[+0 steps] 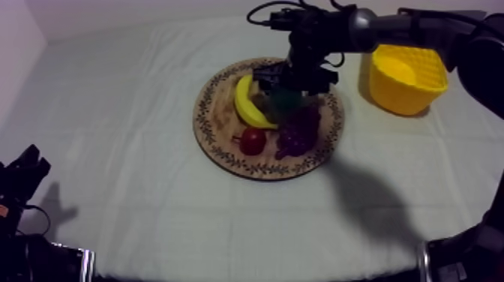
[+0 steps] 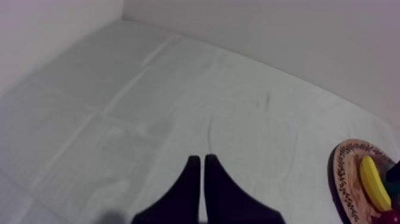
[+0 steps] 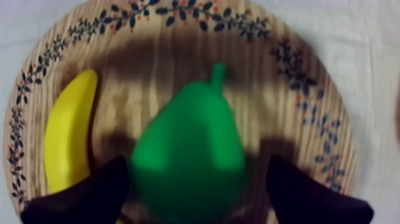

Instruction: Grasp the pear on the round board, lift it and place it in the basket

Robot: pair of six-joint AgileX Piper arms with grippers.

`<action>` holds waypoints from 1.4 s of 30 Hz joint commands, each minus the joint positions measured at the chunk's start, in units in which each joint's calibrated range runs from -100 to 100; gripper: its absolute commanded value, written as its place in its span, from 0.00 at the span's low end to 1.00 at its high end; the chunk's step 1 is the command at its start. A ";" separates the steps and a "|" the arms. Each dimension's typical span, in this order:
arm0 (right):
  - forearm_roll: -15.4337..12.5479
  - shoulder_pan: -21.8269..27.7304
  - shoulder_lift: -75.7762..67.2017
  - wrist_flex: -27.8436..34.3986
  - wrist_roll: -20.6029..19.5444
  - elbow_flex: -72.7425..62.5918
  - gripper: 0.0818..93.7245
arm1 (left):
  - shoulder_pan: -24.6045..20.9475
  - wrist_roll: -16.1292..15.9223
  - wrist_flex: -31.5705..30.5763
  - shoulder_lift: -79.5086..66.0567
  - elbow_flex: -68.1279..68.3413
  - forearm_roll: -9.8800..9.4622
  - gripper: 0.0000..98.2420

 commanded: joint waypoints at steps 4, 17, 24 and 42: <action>0.20 0.11 0.11 -0.57 1.49 -0.85 0.55 | 0.01 0.01 0.04 -0.04 0.04 0.00 0.00; 1.05 -1.45 -7.55 0.03 2.38 4.32 0.48 | 0.01 0.01 0.04 -0.04 0.04 0.00 0.00; 1.03 -0.26 -20.25 -0.03 5.20 12.28 0.49 | 0.01 -0.02 0.04 -0.04 0.04 0.00 0.00; -2.05 12.68 -30.06 3.16 14.85 14.23 0.49 | 0.01 0.01 0.04 -0.04 0.04 0.00 0.00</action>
